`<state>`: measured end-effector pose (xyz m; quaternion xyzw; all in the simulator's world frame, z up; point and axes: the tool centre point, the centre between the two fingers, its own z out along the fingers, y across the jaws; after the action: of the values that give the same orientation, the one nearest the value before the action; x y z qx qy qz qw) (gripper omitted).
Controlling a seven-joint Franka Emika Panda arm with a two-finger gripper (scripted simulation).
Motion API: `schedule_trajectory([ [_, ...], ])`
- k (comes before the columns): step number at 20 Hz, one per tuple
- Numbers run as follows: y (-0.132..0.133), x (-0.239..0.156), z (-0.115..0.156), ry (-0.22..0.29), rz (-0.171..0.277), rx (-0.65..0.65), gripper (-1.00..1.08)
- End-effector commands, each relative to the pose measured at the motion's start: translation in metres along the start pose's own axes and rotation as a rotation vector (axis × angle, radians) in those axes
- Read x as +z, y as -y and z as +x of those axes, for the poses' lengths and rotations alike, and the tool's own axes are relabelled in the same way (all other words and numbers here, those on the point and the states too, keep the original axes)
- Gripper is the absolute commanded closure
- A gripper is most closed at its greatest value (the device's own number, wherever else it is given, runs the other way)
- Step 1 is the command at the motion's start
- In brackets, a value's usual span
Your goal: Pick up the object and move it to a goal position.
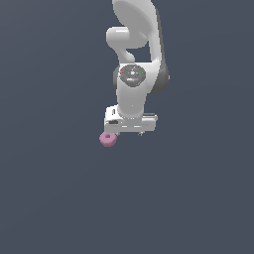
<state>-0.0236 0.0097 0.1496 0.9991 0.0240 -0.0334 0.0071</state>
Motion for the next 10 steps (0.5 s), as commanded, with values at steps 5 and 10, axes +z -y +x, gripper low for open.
schedule_trajectory([
  [5,-0.011,-0.004,0.001,-0.01,-0.006,0.003,-0.92],
  [10,-0.028,-0.011,0.001,-0.026,-0.016,0.003,-0.92],
])
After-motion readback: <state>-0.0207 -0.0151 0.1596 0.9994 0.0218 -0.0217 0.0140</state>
